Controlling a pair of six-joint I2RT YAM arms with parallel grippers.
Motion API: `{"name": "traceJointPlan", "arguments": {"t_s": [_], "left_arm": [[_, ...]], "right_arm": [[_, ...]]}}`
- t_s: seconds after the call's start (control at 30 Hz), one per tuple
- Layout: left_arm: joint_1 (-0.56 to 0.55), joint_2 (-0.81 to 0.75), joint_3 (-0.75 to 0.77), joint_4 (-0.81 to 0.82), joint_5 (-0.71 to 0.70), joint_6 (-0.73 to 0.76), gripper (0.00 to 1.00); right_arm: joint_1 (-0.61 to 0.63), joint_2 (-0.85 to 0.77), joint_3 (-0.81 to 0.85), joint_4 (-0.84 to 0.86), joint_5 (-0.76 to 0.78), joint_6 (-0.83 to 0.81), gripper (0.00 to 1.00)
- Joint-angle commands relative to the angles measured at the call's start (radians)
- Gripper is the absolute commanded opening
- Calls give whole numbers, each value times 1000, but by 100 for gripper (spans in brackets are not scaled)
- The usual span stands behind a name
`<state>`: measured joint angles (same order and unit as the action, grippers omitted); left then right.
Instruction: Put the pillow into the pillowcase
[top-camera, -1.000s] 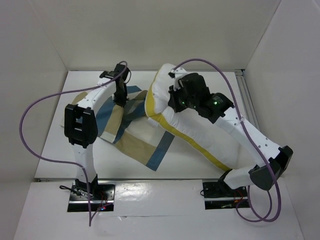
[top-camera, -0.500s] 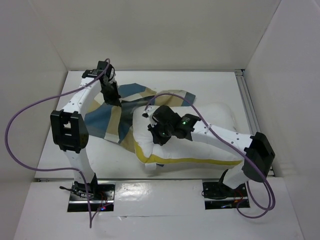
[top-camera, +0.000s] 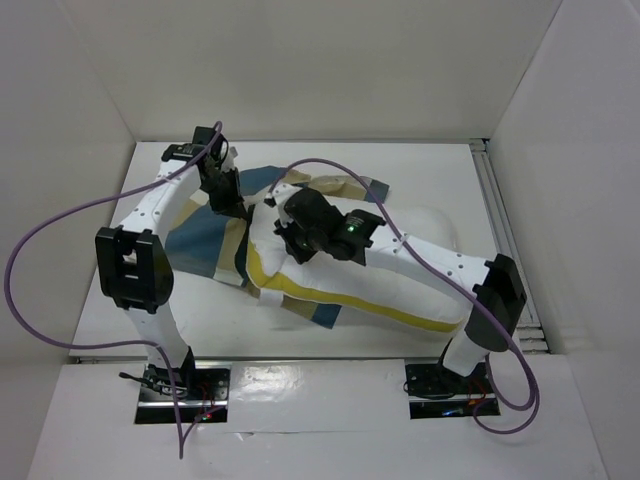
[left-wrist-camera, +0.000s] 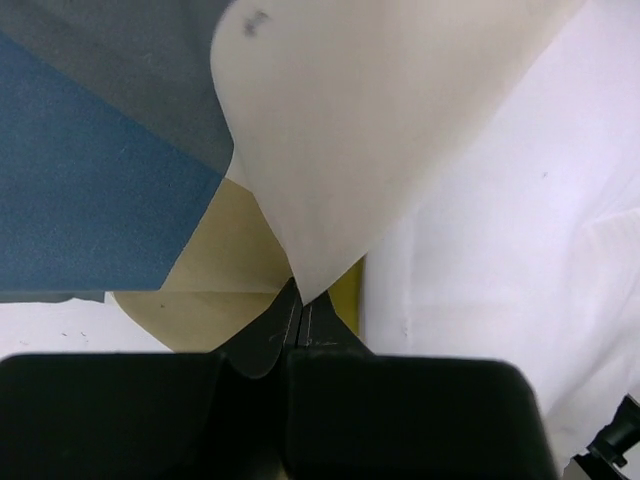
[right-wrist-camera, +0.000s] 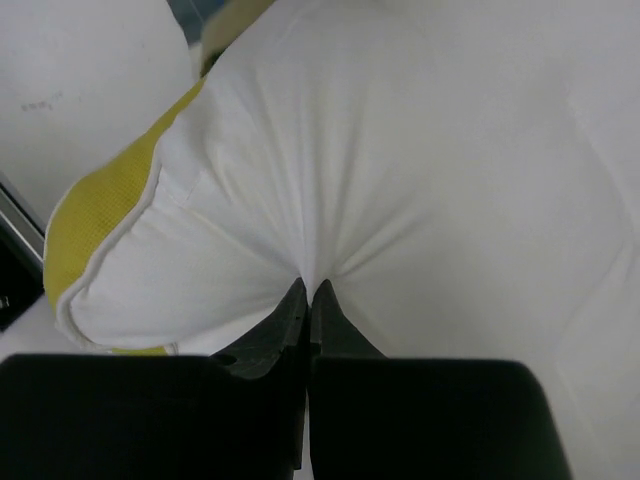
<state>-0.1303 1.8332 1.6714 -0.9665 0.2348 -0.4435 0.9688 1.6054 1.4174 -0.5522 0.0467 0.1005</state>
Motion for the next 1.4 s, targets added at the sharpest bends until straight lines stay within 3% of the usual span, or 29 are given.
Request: {"name": "traceJointPlan", "arguments": {"t_s": [0.0,0.2,0.47,0.6,0.77,1.03,1.23,1.27,1.3,1.37], "left_arm": [[-6,-72,1,-18,49,38,0],[-6,-91,1,-29,49,48,0],[-6,-120,-15,-29,84,48,0],[-15,-111,-128,35,98,38,0],[-15,-101,-162,57,98,29,0],[-15,-78,-84,48,97,29,0],[-25,-2,-3,58,118,-9,0],[-25,21,25,58,103,-9,5],[-25,21,34,49,81,-20,41],[-25,-14,1,49,46,-33,76]], "right_arm": [[30,36,146,136,65,-36,0],[41,149,97,192,163,-32,0],[-2,266,138,120,228,85,0],[-16,266,240,132,240,123,0],[-16,261,362,86,297,136,0],[-16,208,437,98,233,114,0],[-42,272,434,80,292,94,0],[-57,287,425,80,236,94,0],[-85,297,425,80,198,105,0],[-108,309,416,80,82,105,0]]}}
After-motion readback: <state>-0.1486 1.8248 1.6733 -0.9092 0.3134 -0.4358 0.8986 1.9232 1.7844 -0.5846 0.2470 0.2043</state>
